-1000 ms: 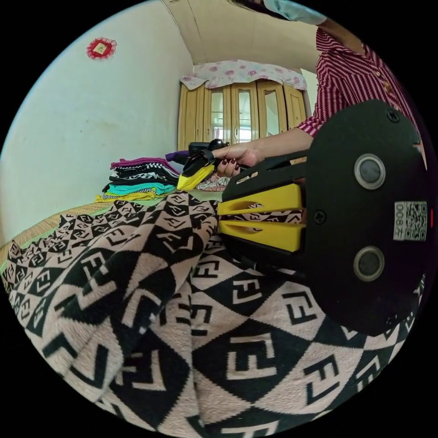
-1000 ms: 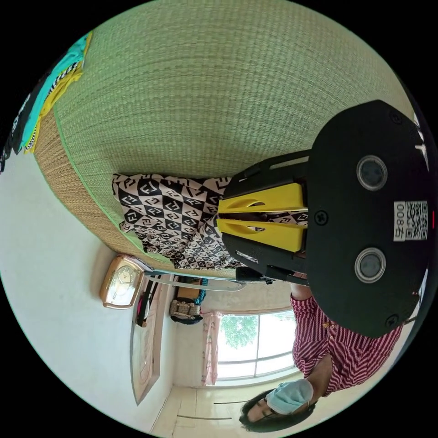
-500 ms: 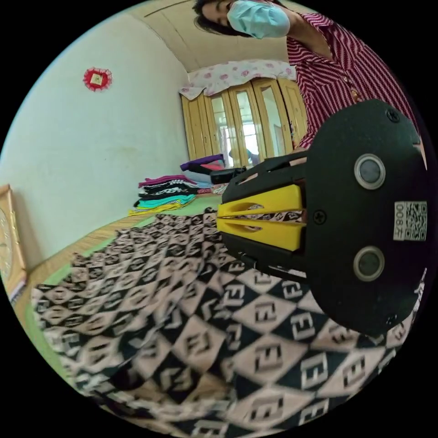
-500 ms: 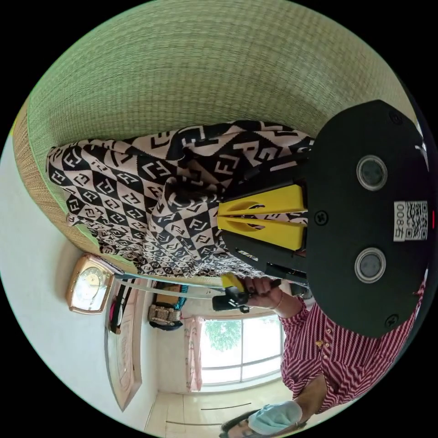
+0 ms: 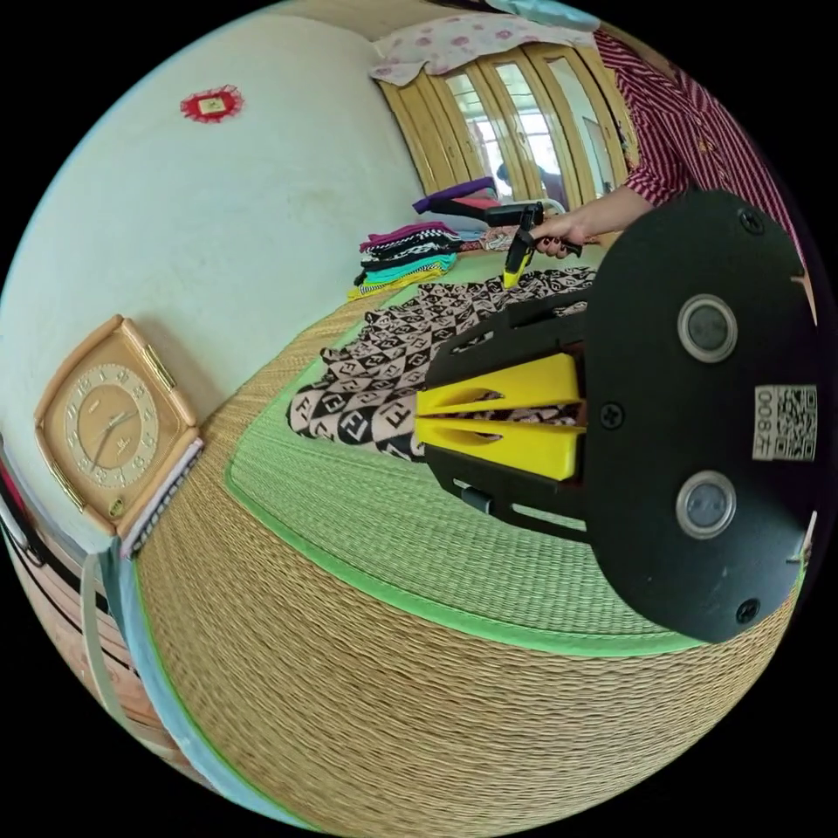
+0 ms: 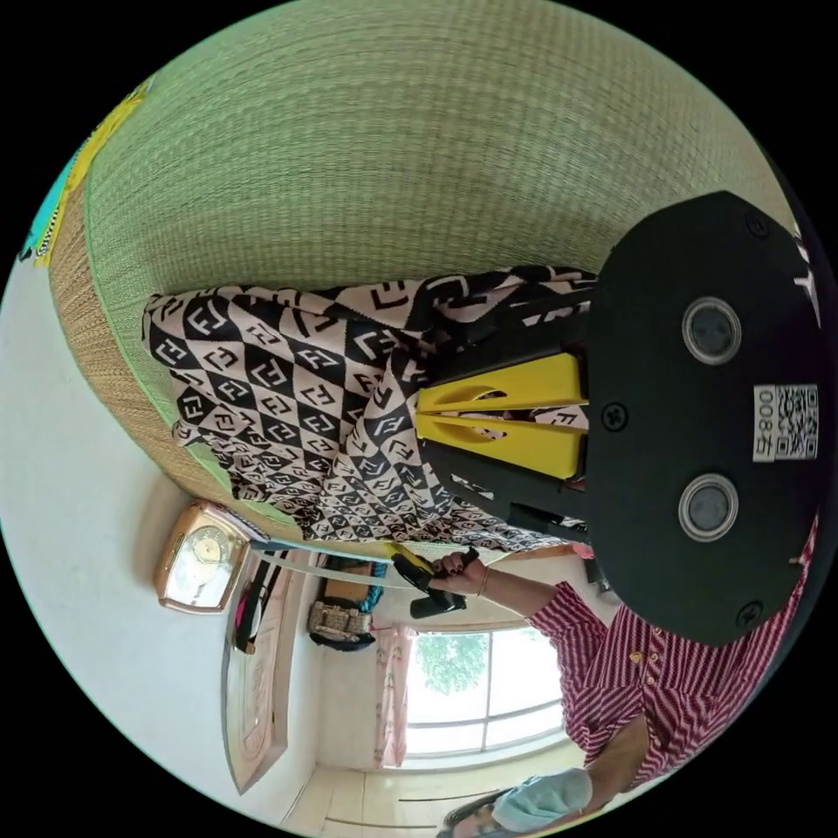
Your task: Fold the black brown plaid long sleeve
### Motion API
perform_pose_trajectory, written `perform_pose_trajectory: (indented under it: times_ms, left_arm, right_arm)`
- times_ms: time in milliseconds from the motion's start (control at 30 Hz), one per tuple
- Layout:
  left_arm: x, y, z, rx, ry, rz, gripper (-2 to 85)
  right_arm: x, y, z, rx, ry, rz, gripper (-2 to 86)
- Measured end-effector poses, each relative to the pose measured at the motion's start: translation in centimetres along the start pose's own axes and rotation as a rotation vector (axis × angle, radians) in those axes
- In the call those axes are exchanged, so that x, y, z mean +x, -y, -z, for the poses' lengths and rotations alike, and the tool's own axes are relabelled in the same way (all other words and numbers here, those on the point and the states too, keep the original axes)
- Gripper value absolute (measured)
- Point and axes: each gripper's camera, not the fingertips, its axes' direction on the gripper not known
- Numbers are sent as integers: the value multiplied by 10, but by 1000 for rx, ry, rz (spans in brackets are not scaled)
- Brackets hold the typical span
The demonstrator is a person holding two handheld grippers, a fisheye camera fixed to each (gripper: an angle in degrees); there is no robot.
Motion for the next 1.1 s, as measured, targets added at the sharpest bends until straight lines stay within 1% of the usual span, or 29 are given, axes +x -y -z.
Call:
perform_pose_trajectory:
  times_ms: [100,200,267,333,400,433,500,600,700,733,800,833,867,900,933,1000,1100]
  left_arm:
    - [18,30,-14,4,-8,-64,1]
    - [39,62,-41,-13,76,-149,0]
    - [39,84,-69,-77,130,-140,0]
    - [27,93,-91,-147,184,-99,0]
    - [18,92,-95,-133,135,-74,0]
    - [17,91,-93,-133,114,-51,0]
    - [28,83,-84,-108,114,-96,0]
    - [44,57,-64,-85,62,-144,1]
    - [54,15,-41,-77,13,-167,1]
    - [56,-4,-35,-84,16,-178,1]
    - [54,-27,-34,-106,81,-181,0]
    - [48,-36,-42,-145,137,-171,0]
    - [42,-38,-49,-166,130,-184,0]
    - [37,-37,-49,-154,106,-164,0]
    - [29,-32,-49,-140,64,-105,0]
    - [29,-21,-55,-136,83,-108,0]
    - [42,-6,-65,-149,159,-153,1]
  right_arm:
    - [-34,7,-6,12,10,89,1]
    - [-84,26,-46,-53,-19,221,1]
    - [-110,34,-82,-117,-29,292,1]
    - [-124,39,-133,-207,-83,337,1]
    - [-117,39,-167,-275,-134,331,1]
    - [-109,40,-166,-246,-77,302,1]
    - [-101,38,-156,-230,-32,279,1]
    - [-99,23,-138,-208,-77,299,1]
    - [-88,2,-105,-147,-104,296,1]
    - [-78,-8,-89,-111,-149,274,0]
    - [-58,-21,-68,-53,-211,224,0]
    - [-41,-27,-59,-27,-238,172,0]
    - [-32,-28,-56,-22,-234,147,0]
    - [-17,-29,-54,-15,-179,121,0]
    - [-6,-27,-54,-3,-133,97,0]
    - [-4,-20,-58,0,-129,92,0]
    - [-11,-4,-62,-1,-166,96,0]
